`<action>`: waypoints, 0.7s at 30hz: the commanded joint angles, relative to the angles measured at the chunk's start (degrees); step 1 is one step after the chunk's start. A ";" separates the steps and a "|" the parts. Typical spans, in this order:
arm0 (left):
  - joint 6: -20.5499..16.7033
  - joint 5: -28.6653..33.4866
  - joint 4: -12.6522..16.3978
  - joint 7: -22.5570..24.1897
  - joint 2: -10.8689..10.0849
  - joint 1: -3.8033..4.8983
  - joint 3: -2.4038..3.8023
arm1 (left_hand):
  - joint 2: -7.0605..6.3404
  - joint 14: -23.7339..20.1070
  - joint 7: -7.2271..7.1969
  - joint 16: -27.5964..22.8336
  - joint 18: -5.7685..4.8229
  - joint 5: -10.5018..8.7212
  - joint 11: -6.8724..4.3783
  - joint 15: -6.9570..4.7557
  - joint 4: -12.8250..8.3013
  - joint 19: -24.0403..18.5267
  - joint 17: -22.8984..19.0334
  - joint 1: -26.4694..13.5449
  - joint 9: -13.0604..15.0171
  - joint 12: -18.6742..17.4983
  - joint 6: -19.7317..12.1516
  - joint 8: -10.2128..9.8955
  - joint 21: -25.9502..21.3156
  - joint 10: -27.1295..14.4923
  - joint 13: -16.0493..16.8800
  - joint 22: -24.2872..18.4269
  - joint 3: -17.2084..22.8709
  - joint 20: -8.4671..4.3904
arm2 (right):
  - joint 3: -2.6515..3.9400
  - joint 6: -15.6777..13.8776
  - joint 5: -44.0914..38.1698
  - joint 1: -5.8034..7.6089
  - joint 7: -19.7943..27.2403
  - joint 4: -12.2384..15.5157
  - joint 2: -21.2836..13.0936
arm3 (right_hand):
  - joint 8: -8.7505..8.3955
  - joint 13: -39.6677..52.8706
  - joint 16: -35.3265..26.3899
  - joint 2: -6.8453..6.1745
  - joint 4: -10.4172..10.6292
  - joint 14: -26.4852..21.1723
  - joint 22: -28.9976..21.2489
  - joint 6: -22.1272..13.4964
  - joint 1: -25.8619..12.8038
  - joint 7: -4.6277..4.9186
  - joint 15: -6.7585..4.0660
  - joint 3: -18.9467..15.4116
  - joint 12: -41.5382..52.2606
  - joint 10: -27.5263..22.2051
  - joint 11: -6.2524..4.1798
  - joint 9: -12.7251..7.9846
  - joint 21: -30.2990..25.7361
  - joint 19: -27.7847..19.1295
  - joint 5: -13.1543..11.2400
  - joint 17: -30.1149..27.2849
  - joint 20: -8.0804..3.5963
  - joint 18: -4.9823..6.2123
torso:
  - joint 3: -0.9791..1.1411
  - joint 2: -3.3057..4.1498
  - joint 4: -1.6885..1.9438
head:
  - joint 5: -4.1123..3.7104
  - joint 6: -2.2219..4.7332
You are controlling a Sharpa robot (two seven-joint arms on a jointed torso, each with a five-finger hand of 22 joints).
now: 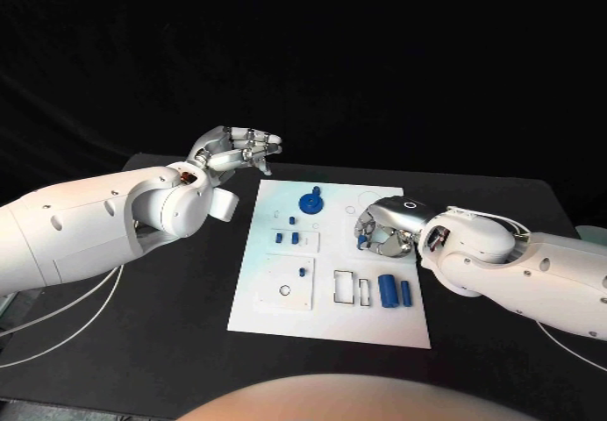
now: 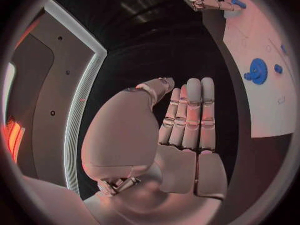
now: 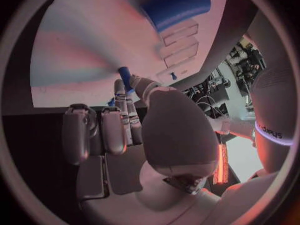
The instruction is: Assemble the parts on the task board
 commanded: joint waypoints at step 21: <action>1.22 0.22 -0.86 -0.01 0.73 0.03 0.00 | 0.48 -0.26 -0.05 0.17 0.37 -0.03 0.20 0.00 -0.03 0.34 -0.11 0.23 -0.07 0.35 -0.34 0.32 -0.34 -0.33 -0.10 -0.09 -0.16 -0.07 | 0.90 -6.33 6.10 2.85 -1.25 11.41 -2.12 | 0.98 -0.02 0.34 -0.27 -0.15 2.06 9.01 1.09 -0.85 -0.06 -0.61 1.55 -0.56 1.22 -0.11 0.65 0.44 0.53 -0.41 0.09 -0.12 -0.65 | 0.03 -0.05 -0.06 | 0.95 0.24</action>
